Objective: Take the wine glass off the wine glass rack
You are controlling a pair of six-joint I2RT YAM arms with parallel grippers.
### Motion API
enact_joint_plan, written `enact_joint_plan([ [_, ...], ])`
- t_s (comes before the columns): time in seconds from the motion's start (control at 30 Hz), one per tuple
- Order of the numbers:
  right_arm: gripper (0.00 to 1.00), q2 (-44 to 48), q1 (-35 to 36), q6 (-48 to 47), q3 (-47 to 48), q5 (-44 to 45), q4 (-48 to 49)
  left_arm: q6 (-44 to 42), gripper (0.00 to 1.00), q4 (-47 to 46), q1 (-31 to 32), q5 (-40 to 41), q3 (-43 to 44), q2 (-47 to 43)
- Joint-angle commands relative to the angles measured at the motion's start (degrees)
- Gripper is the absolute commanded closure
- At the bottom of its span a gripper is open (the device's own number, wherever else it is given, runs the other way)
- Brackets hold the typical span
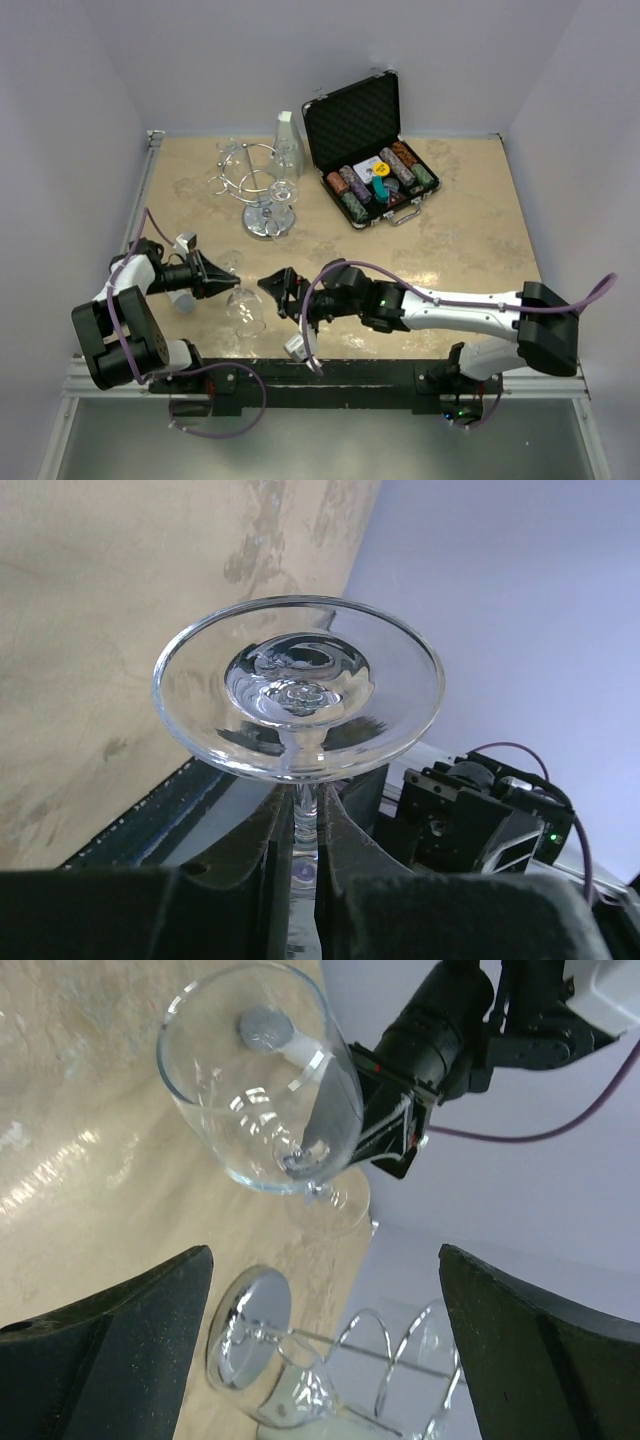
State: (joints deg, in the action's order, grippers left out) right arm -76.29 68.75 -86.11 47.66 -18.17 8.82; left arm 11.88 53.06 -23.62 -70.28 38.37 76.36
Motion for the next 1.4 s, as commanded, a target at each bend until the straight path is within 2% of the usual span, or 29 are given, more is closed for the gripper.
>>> enact_joint_plan([
  [0.0,0.02,-3.1,2.7,-2.1,-0.2,-3.4,6.3,5.4,1.0,-0.1,-0.2,-7.3,-3.8,-0.9],
  [0.3,0.01,-10.0,6.0,-4.1,3.2,-4.2,7.5,5.6,1.0,-0.5,0.0,-6.4,-4.0,0.3],
  [0.57,0.02,-13.9,6.2,-1.2,3.8,-1.7,16.5,6.0,1.0,-0.4,0.0,-5.4,-4.9,-0.6],
  [0.83,0.02,-14.9,6.2,-4.8,3.7,-3.4,19.4,6.3,1.0,-0.6,0.1,-5.0,-5.1,-0.9],
  [1.17,0.02,-15.2,6.3,-8.8,4.4,-5.0,17.9,7.5,1.0,-1.8,0.1,-5.2,-5.9,-1.5],
  [1.37,0.05,-16.3,6.3,-9.2,6.5,-5.0,13.5,7.6,1.0,-2.0,0.1,-5.6,-6.0,-2.1],
])
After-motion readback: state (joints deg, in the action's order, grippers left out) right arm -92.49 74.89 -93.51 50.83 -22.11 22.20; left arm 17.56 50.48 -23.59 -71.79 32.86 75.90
